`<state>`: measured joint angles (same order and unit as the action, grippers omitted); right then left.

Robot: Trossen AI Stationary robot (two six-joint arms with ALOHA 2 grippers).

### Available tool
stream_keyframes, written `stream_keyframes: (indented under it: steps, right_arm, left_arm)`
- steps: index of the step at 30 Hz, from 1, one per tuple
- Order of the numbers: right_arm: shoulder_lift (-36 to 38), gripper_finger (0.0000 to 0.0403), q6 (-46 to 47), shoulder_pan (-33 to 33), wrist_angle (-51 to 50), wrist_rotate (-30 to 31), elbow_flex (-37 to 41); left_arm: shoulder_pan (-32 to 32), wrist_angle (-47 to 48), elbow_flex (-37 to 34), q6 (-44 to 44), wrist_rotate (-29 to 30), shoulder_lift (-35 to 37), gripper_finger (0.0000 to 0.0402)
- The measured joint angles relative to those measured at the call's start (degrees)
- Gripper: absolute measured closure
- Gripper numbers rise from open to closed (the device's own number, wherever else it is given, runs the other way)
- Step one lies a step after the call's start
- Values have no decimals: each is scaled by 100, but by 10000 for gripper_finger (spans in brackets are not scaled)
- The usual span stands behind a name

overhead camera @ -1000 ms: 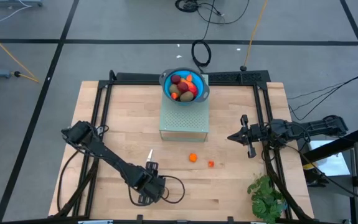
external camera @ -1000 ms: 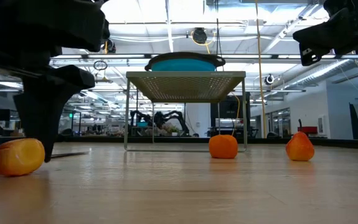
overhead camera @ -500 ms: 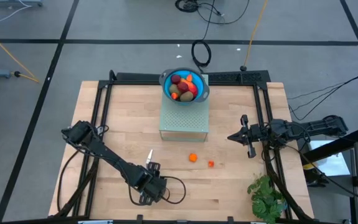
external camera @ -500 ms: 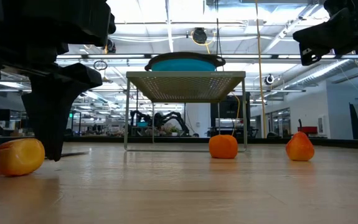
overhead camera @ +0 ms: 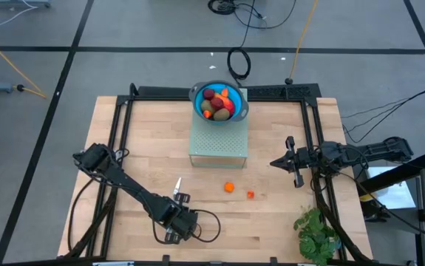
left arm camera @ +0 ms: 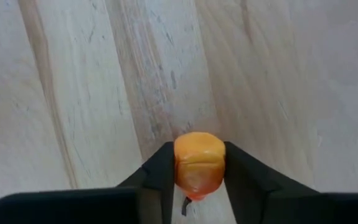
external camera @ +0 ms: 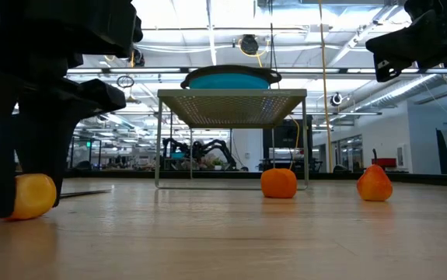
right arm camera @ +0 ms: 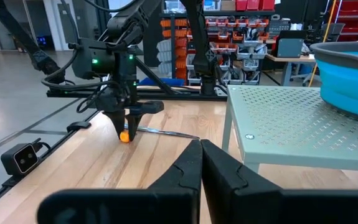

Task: Pick & Place Fruit
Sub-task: Put the left Peach into the blue strainer bowl on the shelf

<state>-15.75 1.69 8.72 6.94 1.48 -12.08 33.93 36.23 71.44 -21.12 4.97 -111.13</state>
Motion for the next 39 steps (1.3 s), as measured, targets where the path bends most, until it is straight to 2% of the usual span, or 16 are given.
stream_keyframes:
  steps: [4,9,18,26,32,39]
  right_arm:
    - [0,403,0,1,0,0,0]
    - [0,403,0,0,0,-1,0]
    - [0,403,0,0,4,0,0]
    - [-2,403,-1,-1,1,0,0]
    - [0,403,0,0,0,1,0]
    - [-1,403,-2,0,-9,1,0]
  left_arm:
    - [0,-2,0,-36,0,0,313]
    - [-64,99,55,-212,-23,48,311]
    - [-336,853,935,-161,105,609,304]
    - [-558,919,1509,13,171,1189,308]
    - [-612,853,1784,147,751,1484,308]
    - [-616,293,2093,678,1365,1563,309]
